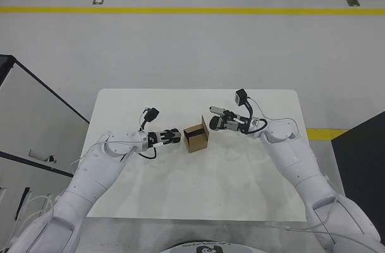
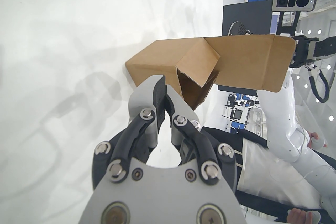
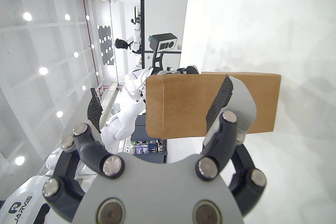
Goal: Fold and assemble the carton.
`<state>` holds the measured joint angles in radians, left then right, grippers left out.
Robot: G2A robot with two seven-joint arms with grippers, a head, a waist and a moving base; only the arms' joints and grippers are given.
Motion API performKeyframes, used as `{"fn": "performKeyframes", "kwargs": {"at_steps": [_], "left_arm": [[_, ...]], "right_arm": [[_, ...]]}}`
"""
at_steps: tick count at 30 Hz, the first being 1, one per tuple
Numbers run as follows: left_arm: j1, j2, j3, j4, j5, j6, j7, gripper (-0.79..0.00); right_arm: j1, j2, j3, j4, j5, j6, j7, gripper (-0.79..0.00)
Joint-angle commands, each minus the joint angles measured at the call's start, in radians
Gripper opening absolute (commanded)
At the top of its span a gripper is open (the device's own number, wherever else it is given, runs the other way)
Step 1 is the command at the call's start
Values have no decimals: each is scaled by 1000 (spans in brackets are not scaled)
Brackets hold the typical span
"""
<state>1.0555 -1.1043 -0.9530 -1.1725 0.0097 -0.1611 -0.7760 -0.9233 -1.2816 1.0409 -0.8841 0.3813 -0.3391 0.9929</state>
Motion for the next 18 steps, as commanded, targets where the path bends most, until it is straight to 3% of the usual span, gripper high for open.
{"fn": "performKeyframes", "kwargs": {"at_steps": [1, 18], "left_arm": [[6, -3, 8, -7, 7, 23, 10, -785], [-7, -25, 33, 0, -19, 30, 2, -785]], "right_arm": [[0, 0, 0, 0, 0, 0, 0, 0], [0, 0, 0, 0, 0, 0, 0, 0]]}}
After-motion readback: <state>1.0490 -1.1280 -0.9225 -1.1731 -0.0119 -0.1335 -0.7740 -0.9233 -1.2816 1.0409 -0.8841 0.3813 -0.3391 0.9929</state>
